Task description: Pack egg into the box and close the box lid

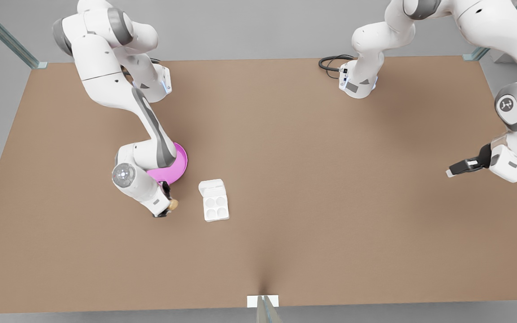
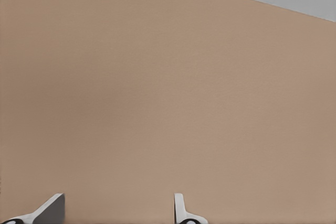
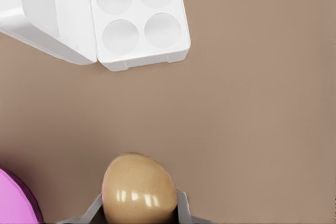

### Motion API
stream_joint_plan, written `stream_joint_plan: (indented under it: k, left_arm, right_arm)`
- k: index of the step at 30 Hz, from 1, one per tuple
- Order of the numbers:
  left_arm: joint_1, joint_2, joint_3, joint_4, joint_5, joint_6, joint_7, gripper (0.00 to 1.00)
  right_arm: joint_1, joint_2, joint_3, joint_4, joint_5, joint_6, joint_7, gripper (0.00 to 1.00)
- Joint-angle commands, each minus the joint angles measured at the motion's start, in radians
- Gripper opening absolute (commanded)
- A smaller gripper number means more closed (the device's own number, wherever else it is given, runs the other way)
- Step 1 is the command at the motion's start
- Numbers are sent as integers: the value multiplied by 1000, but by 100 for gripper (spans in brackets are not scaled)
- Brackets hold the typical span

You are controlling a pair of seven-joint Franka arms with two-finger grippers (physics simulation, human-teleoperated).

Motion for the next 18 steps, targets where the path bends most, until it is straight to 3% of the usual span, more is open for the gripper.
stream_joint_plan:
  k: [1, 18]
  left_arm:
    - [0, 0, 0, 0, -1, 1, 0, 100]
    - [-4, 8, -2, 0, 6, 16, -2, 100]
  right_arm:
    - [12, 7, 0, 5, 16, 4, 7, 60]
    - [157, 113, 0, 187, 113, 13, 79, 61]
